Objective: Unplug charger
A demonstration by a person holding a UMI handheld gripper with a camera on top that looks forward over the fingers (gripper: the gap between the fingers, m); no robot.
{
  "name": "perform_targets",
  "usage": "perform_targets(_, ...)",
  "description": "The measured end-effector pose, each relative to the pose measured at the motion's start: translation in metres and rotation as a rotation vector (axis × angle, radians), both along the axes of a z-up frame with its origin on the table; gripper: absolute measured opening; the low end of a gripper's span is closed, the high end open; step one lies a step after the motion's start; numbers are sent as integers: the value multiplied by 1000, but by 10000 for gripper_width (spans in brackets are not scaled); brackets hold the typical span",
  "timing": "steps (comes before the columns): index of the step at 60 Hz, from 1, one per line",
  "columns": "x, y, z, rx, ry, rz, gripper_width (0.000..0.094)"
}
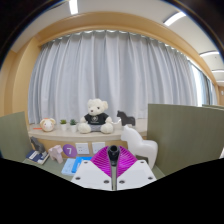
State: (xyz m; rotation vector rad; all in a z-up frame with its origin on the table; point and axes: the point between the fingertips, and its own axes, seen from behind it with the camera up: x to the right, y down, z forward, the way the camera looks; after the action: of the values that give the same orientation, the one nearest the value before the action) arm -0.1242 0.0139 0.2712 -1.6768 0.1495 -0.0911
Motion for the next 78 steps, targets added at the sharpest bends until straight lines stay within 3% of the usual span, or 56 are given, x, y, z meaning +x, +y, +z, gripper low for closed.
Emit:
perform_targets(4,28,-6,-26,-35,-2,-12,39)
perform_targets(6,50,7,-12,-74,5,-26,40)
perform_targets(13,90,9,-105,-217,40,-60,40)
perform_targets(26,108,13,-232,-428,106,-16,43)
perform_targets(36,109,11,-287,-502,129,15,45)
perform_targets(47,113,15,-286,-493,163,15,198)
perform_targets(49,113,14,-289,-509,173,5,293)
perform_targets(54,113,15,-284,-515,174,-14,651)
perform_targets(57,114,18,-269,-494,162,-25,748)
perform_targets(67,91,18,-189,-381,127,-25,839)
perform_targets(78,19,-16,-125,-316,144,10,844)
